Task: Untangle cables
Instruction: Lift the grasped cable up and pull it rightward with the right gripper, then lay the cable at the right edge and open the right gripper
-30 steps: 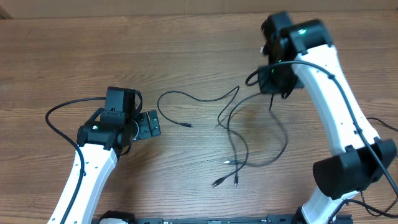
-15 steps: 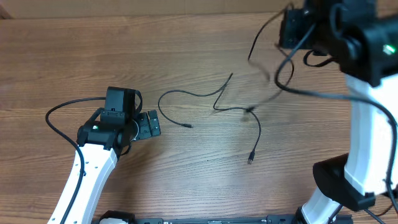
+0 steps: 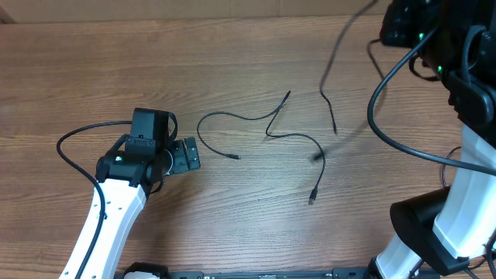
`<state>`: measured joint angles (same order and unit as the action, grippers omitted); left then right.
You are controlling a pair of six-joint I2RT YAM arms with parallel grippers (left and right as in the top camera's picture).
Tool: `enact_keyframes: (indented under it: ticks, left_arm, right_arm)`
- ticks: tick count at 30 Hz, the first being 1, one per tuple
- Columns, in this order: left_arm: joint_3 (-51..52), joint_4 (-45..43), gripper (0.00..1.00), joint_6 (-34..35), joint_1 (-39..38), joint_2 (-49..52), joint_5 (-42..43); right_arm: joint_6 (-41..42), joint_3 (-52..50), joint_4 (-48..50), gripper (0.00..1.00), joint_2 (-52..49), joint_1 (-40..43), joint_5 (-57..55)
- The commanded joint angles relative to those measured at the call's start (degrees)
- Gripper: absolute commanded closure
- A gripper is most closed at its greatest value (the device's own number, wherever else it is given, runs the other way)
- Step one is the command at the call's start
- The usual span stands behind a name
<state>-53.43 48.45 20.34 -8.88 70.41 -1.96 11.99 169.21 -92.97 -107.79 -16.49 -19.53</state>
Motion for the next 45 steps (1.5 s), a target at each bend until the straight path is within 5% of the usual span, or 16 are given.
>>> enact_keyframes:
  ticks: [1,15,23,35,45]
  left_arm:
    - [-1.0,-0.1,0.0,-1.5,0.2,0.1,0.3]
    - [-1.0,-0.1,0.0,-1.5,0.2,0.1,0.3]
    - [-1.0,-0.1,0.0,-1.5,0.2,0.1,0.3]
    - [-1.0,-0.1,0.0,-1.5,0.2,0.1,0.3]
    - [-1.1,-0.1,0.0,-1.5,0.2,0.1,0.3]
  right_arm:
    - [0.2,0.2,2.3,0.96,0.4,1.1,-10.3]
    - [0.5,-7.2,4.5,0.96,0.3,15.1,-10.4]
    - [0.5,-21.0,11.5,0.96,0.3,24.7,-9.6]
    - [0.5,-46.8,27.8,0.96,0.3,39.8,6.9]
    - [3.4,-58.4,34.6,0.96,0.3,52.3,9.6]
